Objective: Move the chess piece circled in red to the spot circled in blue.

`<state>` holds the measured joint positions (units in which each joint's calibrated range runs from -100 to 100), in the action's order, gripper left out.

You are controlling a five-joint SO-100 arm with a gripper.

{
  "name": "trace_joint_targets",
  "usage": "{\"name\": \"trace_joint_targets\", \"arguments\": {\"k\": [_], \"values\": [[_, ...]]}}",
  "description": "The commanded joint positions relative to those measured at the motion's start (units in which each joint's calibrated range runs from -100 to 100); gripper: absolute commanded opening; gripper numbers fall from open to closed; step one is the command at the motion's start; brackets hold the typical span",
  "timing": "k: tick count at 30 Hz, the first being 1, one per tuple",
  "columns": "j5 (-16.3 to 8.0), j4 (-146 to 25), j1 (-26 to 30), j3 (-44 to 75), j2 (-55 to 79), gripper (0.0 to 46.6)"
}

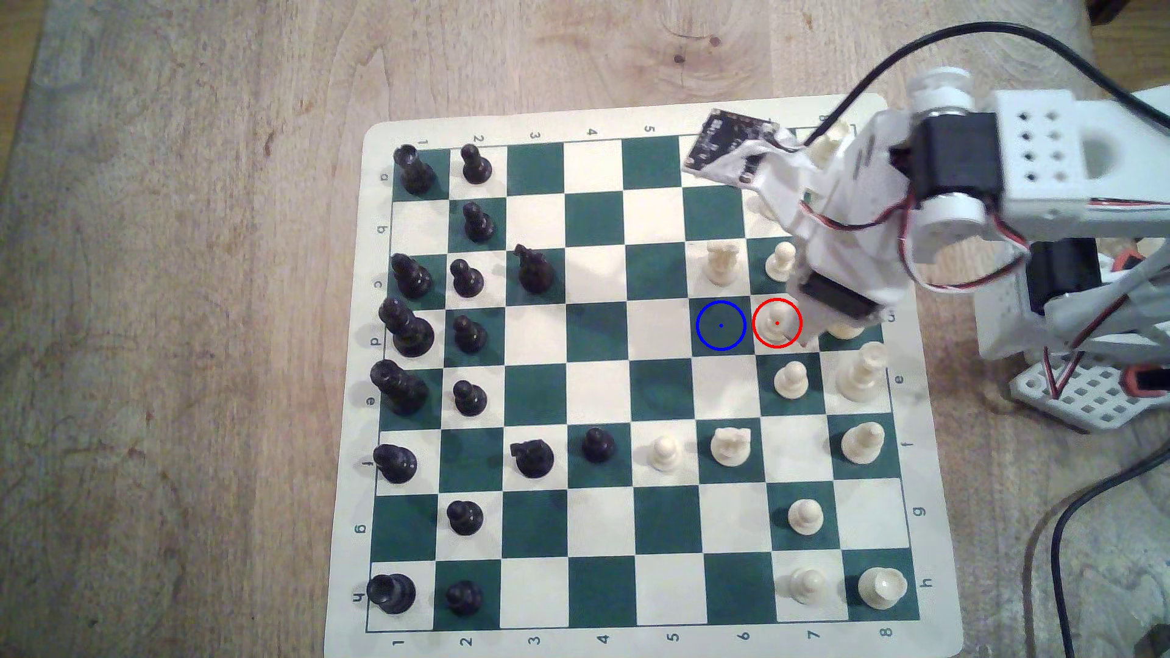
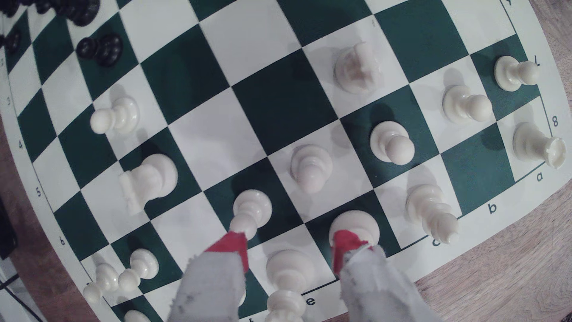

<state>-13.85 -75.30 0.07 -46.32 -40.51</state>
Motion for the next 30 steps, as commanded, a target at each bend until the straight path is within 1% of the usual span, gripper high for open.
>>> {"name": "trace_joint_targets", "arguments": {"k": [1,3,6,8,16,30], "values": [[-0.68,2.82,-0.58,0.99,1.8,16.1],[-0.88,4.05,-0.5,-0.37,1.97,17.4],[-0.93,5.6,-0.35,-2.28,2.48,17.7],[-0.93,6.99,-0.35,-3.64,3.67,16.5],[-1.22,10.02,-0.74,-3.82,7.66,14.5],[-0.93,13.55,-0.27,-5.54,12.16,13.3]]}}
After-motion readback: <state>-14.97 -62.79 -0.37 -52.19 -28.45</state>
